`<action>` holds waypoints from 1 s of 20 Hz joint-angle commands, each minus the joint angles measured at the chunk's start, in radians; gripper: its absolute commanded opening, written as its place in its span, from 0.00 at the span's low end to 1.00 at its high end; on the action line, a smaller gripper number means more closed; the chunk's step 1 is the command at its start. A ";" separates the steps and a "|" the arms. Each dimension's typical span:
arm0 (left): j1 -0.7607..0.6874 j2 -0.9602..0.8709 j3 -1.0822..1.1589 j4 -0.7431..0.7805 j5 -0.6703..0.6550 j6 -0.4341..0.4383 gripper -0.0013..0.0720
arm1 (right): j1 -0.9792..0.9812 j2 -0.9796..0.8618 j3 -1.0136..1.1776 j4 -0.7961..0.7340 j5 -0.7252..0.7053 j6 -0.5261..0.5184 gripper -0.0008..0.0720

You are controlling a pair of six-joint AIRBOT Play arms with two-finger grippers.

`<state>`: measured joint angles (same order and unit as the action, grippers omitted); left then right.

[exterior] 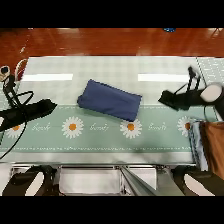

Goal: Fold the shirts.

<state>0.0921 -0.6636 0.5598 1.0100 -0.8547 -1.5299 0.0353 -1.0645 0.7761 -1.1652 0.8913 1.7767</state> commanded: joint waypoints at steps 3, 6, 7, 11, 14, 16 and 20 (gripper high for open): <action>0.001 0.000 -0.001 -0.002 -0.001 -0.002 0.04 | -0.006 -0.115 -0.193 0.518 -0.181 -0.296 0.57; 0.001 0.000 -0.001 -0.002 -0.001 -0.002 0.04 | -0.006 -0.235 -0.187 0.711 -0.140 -0.441 0.57; 0.001 0.000 -0.001 -0.002 -0.001 -0.002 0.04 | -0.006 -0.270 -0.171 0.724 -0.113 -0.461 0.57; 0.001 0.000 -0.001 -0.002 -0.001 -0.002 0.04 | 0.001 -0.353 -0.080 0.717 -0.066 -0.475 0.57; 0.001 0.000 -0.001 -0.002 0.000 -0.002 0.04 | 0.064 -0.417 -0.003 0.711 -0.063 -0.458 0.57; 0.001 0.000 -0.001 -0.002 -0.001 -0.002 0.04 | 0.111 -0.483 0.062 0.710 -0.055 -0.449 0.57; 0.001 0.000 -0.001 -0.002 -0.001 -0.002 0.04 | 0.190 -0.593 0.221 0.706 0.001 -0.447 0.24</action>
<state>0.0921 -0.6636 0.5598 1.0077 -0.8558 -1.5326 0.1738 -1.5875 0.8955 -0.4667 0.8482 1.3281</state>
